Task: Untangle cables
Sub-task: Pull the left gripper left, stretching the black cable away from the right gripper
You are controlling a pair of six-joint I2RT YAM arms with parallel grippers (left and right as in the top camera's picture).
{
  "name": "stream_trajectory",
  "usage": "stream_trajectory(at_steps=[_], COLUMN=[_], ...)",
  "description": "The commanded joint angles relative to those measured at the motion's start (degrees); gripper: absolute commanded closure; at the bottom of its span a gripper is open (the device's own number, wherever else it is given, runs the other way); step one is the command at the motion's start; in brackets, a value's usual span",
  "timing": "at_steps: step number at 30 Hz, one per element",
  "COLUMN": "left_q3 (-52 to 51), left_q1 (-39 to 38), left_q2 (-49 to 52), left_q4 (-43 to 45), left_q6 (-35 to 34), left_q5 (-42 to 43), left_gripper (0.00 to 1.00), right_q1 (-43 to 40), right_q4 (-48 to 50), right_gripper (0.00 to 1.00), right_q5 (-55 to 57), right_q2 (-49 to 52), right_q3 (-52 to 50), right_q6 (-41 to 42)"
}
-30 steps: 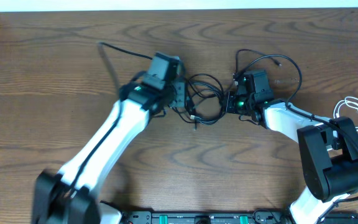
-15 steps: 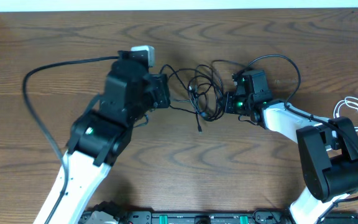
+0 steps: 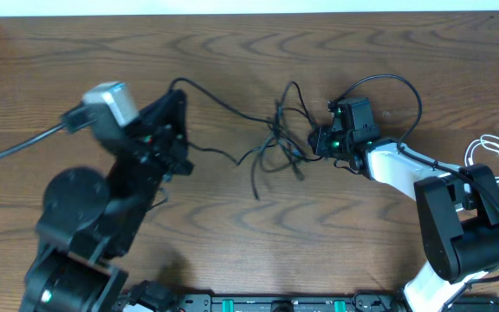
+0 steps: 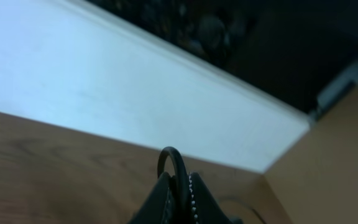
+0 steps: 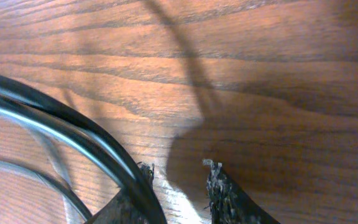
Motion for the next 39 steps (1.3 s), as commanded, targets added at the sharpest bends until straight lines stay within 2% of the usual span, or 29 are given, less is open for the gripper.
stream_trajectory(at_steps=[1,6,9,12,15,18,20,23,25,26,28,32,34,36,39], left_q3=[0.48,0.48,0.48,0.48,0.48,0.48,0.48,0.50,0.98,2.47,4.66,11.78,16.26,19.47,22.23], left_q1=[0.31,0.31,0.31,0.31,0.31,0.31,0.31,0.31,0.31,0.33,0.39,1.95,3.34,4.26,5.18], left_q2=[-2.93,-3.96,-3.63,-3.34,-2.64,-1.18,0.22,2.58,4.33,6.80,9.46,16.31,20.31,23.39,26.49], left_q4=[0.15,-1.44,-2.64,-3.45,-5.16,-7.61,-8.57,-8.79,-9.35,-11.06,-13.46,-21.29,-24.94,-26.71,-27.08], left_q6=[-0.42,-0.44,-0.42,-0.44,-2.84,-5.57,-5.57,-5.60,-6.08,-6.25,-6.23,-5.70,-3.23,-1.29,-1.46], left_q5=[-9.16,-13.27,-13.33,-13.33,-13.29,-11.80,-9.05,-4.74,-2.84,-0.42,1.81,7.52,13.25,18.25,21.55], left_gripper=[0.92,0.92,0.92,0.92,0.92,0.92,0.92,0.92,0.93,0.93,0.93,0.92,0.93,0.92,0.93], right_q1=[-0.35,-1.49,-2.58,-3.30,-4.20,-4.57,-4.55,-4.68,-4.96,-5.20,-5.49,-5.90,-5.90,-5.88,-5.88], right_q4=[-1.20,-3.10,-3.69,-4.13,-5.05,-5.35,-4.90,-2.40,0.48,3.50,6.03,8.70,9.51,9.97,10.23], right_gripper=[0.71,0.68,0.54,0.47,0.32,0.09,0.01,0.01,0.01,0.01,0.01,0.01,0.01,0.01,0.01], right_q5=[4.52,8.22,8.55,8.59,8.83,8.28,5.49,-4.85,-15.23,-25.59,-33.38,-40.89,-42.12,-42.77,-46.66], right_q2=[-0.07,-0.07,-0.07,-0.07,-0.07,-0.07,-0.07,-0.07,-0.07,-0.07,-0.07,-0.07,-0.07,-0.07,-0.07], right_q3=[0.02,0.02,0.02,0.02,0.02,0.02,0.04,0.04,0.04,0.04,0.04,0.04,0.04,0.04,0.04], right_q6=[-0.46,-0.46,-0.42,0.59,2.84,3.65,3.61,-0.55,-3.78,-4.59,-4.55,-4.72,-4.79,-4.81,-9.14])
